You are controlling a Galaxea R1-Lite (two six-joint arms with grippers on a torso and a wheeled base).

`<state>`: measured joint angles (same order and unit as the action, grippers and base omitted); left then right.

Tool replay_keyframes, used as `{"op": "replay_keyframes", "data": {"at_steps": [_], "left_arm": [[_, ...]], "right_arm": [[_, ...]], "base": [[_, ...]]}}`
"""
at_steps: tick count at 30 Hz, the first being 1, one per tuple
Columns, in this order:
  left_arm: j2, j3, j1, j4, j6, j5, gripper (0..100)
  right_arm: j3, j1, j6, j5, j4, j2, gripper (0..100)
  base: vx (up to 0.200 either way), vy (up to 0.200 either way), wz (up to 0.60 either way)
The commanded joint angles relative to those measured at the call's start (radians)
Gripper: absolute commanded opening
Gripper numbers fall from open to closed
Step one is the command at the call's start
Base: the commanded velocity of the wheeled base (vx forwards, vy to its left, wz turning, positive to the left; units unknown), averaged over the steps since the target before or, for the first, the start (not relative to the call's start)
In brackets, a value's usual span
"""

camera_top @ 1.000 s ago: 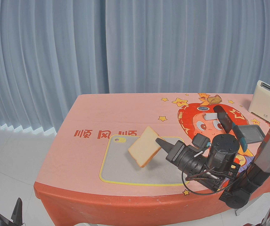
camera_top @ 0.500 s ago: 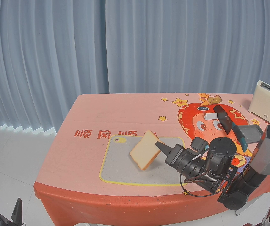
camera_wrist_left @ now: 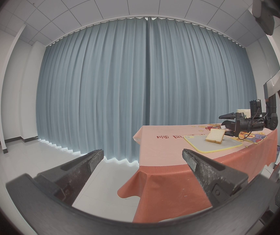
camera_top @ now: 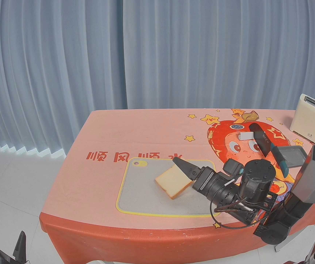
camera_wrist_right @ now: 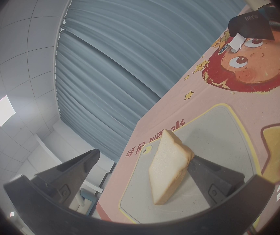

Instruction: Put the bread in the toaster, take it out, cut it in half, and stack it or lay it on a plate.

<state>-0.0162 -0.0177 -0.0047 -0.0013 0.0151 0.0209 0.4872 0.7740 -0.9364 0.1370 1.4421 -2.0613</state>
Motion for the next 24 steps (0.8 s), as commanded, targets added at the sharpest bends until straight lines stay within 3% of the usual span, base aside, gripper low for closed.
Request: {"op": "replay_keyframes", "data": {"at_steps": [1,10,19,24], "left_arm": [[0.005,0.018,0.000,0.000,0.000,0.001,100],[0.005,0.018,0.000,0.000,0.000,0.001,100],[0.005,0.018,0.000,0.000,0.000,0.001,100],[0.005,0.018,0.000,0.000,0.000,0.001,100]], "right_arm": [[0.002,0.001,0.001,0.000,-0.008,0.016,100],[0.034,0.002,-0.007,0.000,-0.198,0.116,100],[0.056,0.002,-0.013,0.000,-0.310,0.173,100],[0.088,-0.006,-0.078,0.000,-0.416,0.197,100]], "base": [[0.000,0.000,0.00],[0.000,0.000,0.00],[0.000,0.000,0.00],[0.000,0.000,0.00]]}}
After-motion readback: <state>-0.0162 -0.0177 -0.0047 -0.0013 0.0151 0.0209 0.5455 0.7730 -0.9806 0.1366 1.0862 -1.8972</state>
